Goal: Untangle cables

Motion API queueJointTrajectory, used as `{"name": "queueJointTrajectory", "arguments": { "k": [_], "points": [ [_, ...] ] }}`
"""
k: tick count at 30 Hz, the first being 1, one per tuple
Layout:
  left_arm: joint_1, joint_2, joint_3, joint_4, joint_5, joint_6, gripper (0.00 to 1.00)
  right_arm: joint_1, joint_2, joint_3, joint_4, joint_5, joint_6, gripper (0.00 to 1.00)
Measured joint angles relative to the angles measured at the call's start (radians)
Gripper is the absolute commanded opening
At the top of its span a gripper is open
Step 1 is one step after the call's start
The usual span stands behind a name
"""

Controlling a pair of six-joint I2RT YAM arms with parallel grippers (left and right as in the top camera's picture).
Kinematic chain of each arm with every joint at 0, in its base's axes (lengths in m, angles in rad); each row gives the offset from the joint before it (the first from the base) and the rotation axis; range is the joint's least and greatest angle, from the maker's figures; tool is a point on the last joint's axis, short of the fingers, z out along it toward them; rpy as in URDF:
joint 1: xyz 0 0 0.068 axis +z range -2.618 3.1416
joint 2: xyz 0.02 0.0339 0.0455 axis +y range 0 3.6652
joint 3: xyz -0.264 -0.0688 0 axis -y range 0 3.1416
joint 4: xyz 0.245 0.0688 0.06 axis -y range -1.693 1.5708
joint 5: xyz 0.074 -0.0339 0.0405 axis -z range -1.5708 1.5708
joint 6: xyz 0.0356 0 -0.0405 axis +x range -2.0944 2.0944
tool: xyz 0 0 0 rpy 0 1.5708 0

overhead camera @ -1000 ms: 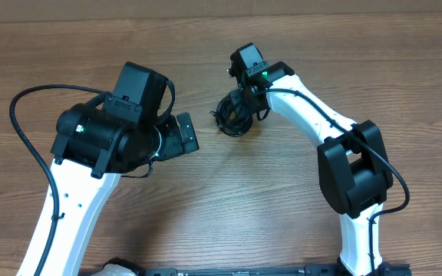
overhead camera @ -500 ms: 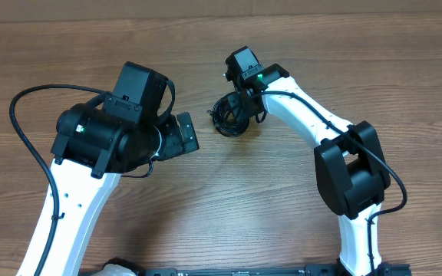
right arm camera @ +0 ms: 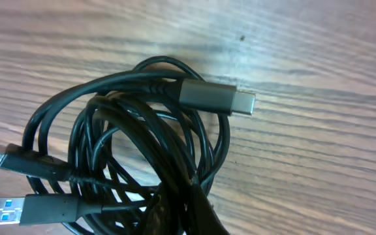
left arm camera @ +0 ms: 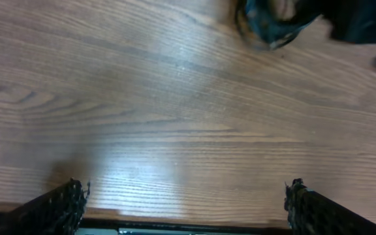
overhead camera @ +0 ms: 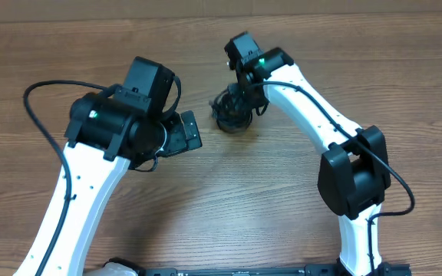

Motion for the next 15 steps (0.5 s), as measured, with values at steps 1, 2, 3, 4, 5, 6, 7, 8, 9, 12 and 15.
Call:
{"name": "queueJointTrajectory", "arguments": {
  "k": [1,2,3,4,5,6,7,8,9,12,15],
  "points": [
    [0.000,0.007,0.000,-0.003,0.002,0.000,1.00,0.000,-0.009,0.012,-0.010,0.000,0.003,0.04],
    [0.000,0.013,0.000,-0.005,0.003,0.003,1.00,0.000,-0.023,0.019,-0.013,0.000,0.009,0.04],
    [0.000,0.017,0.000,-0.005,0.003,0.003,1.00,0.000,-0.037,0.023,-0.013,0.000,0.015,0.04],
    [0.000,0.018,0.000,-0.007,0.004,0.003,0.99,0.000,-0.053,0.025,-0.012,-0.001,0.024,0.04],
    [0.000,0.019,0.000,-0.008,0.006,0.003,0.99,0.000,-0.066,0.026,-0.010,-0.008,0.030,0.04],
    [0.000,0.019,0.000,-0.010,0.006,0.003,1.00,0.000,-0.079,0.026,-0.007,-0.021,0.037,0.04],
    [0.000,0.019,0.000,-0.011,0.007,0.003,1.00,0.000,-0.090,0.028,-0.006,-0.032,0.040,0.04],
    [0.000,0.019,0.000,-0.011,0.007,0.004,1.00,0.000,-0.096,0.030,-0.006,-0.040,0.044,0.04],
    [0.000,0.019,0.000,-0.011,0.007,0.003,0.99,0.000,-0.101,0.032,-0.006,-0.042,0.053,0.04],
    [0.000,0.019,0.000,-0.019,0.007,0.004,0.99,0.003,-0.102,0.031,-0.014,0.029,0.128,0.04],
    [0.000,0.019,0.000,-0.031,0.007,0.004,0.99,0.005,-0.102,0.025,-0.016,0.086,0.196,0.04]
  ]
}}
